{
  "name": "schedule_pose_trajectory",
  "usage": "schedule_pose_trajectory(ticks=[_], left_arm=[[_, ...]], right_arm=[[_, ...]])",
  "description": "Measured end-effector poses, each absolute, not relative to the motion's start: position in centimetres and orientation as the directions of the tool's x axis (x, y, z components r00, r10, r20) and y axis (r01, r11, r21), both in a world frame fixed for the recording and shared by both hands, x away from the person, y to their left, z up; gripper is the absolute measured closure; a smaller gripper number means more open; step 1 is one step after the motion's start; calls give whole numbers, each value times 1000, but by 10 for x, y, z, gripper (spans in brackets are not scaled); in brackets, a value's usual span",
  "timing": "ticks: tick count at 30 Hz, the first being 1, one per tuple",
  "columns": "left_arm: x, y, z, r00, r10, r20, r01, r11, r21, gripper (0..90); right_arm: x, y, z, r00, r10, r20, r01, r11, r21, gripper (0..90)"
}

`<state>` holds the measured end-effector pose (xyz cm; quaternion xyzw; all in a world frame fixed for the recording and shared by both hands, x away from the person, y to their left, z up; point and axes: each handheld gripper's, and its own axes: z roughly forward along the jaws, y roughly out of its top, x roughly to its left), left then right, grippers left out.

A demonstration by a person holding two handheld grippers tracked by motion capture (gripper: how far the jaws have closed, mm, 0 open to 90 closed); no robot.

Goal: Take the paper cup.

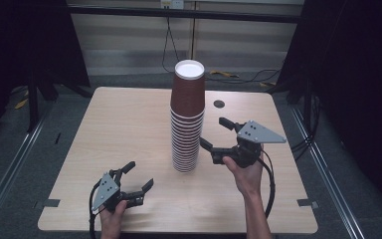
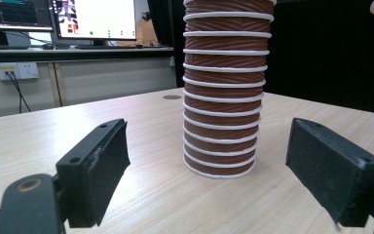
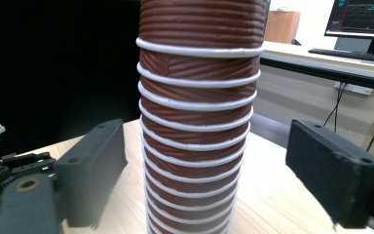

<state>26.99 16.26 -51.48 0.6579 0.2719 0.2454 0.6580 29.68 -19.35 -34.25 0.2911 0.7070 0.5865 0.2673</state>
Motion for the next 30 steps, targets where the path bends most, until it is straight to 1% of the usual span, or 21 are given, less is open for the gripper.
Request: schedule_pose_trajectory(ticks=[2,3,4,8,9,13,14,16,21,22,23,24,27,30], left_arm=[[271,164,-514,734,679,-16,25,-3,1000,155],[270,163,-515,732,681,-35,35,13,999,154],[270,163,-515,733,679,-26,30,6,1000,155],[270,163,-515,732,681,-34,35,13,999,155],[271,164,-514,735,678,-15,24,-4,1000,155],[271,164,-514,733,679,-18,26,-3,1000,155],[270,163,-515,732,681,-34,35,12,999,155],[271,164,-514,734,679,-16,25,-4,1000,154],[270,163,-515,732,680,-35,36,13,999,155],[271,164,-514,735,678,-15,25,-5,1000,155],[271,164,-514,735,678,-15,25,-5,1000,155],[270,163,-515,731,681,-35,38,11,999,155],[270,163,-515,733,680,-35,35,14,999,154],[270,163,-515,732,680,-35,35,13,999,155]], right_arm=[[297,-195,-338,-697,717,-27,120,153,981,196],[298,-195,-336,-709,705,-21,133,163,978,196],[299,-195,-334,-710,704,-21,134,164,977,194],[301,-196,-326,-708,706,-21,118,148,982,171],[301,-196,-326,-708,706,-21,118,148,982,171],[305,-196,-313,-717,697,-11,120,139,983,139],[306,-196,-310,-718,696,-10,114,131,985,140],[307,-196,-306,-727,686,9,115,109,987,145],[311,-196,-298,-730,683,16,114,98,989,147],[312,-195,-294,-728,686,5,113,113,987,145],[312,-195,-292,-724,689,-7,108,123,987,147],[312,-195,-292,-724,689,-7,108,123,987,147],[315,-195,-286,-722,692,-30,95,142,985,173],[317,-196,-281,-741,671,-26,93,141,986,202]])
